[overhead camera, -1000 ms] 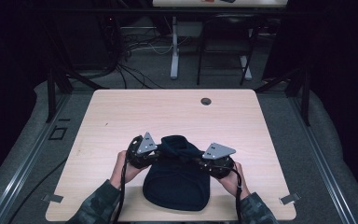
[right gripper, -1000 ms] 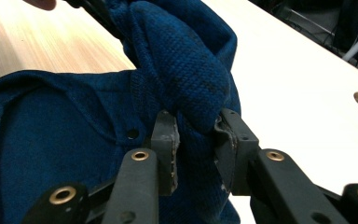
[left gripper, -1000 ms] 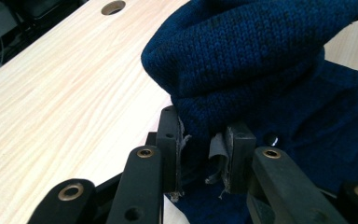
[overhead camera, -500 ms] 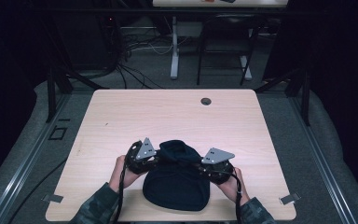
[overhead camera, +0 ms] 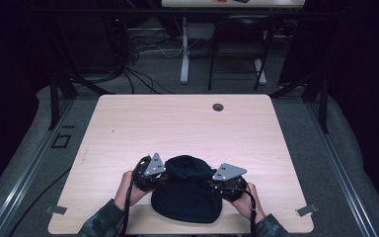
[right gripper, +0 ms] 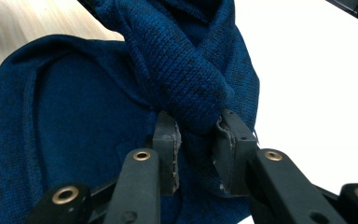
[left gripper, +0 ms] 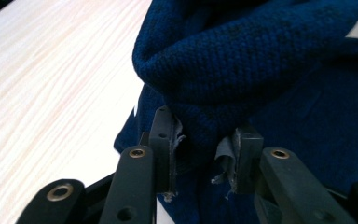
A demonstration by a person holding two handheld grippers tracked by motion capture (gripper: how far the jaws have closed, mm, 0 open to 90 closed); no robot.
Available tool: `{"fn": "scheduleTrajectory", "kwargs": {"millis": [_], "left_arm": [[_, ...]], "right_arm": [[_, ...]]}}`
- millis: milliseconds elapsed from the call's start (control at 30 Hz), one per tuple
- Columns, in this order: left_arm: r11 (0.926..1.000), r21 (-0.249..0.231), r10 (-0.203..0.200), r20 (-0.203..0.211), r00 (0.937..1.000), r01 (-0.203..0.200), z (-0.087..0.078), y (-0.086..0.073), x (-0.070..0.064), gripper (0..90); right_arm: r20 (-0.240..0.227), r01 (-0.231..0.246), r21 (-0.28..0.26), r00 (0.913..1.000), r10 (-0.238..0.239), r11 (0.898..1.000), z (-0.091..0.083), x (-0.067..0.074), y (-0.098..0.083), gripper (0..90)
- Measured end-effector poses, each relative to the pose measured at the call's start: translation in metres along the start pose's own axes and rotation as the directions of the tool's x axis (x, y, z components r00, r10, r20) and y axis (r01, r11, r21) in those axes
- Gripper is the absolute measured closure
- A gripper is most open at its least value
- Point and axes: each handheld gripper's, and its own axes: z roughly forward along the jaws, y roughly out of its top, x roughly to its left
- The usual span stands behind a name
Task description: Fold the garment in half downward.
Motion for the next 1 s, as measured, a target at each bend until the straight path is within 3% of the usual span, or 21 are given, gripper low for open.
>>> {"fn": "scheduleTrajectory", "kwargs": {"millis": [433, 633, 1000], "left_arm": [[0.9983, 0.056, -0.018, 0.03, 0.9994, 0.016, 0.0, -0.006, -0.009, 61.5], [0.9983, 0.051, -0.031, 0.047, 0.9984, 0.029, -0.003, -0.01, -0.012, 58.4], [0.9917, 0.088, -0.1, 0.072, 0.9924, 0.093, -0.017, -0.028, -0.012, 50.5]], "right_arm": [[-0.009, 0.031, 0.03, 0.9995, -0.03, 0.999, 0.0, 0.011, -0.007, 68.9], [-0.014, 0.037, 0.05, 0.9992, -0.037, 0.998, -0.001, 0.016, -0.012, 68.7], [-0.033, 0.037, 0.096, 0.9989, -0.034, 0.995, -0.004, 0.02, -0.023, 67.0]]}}
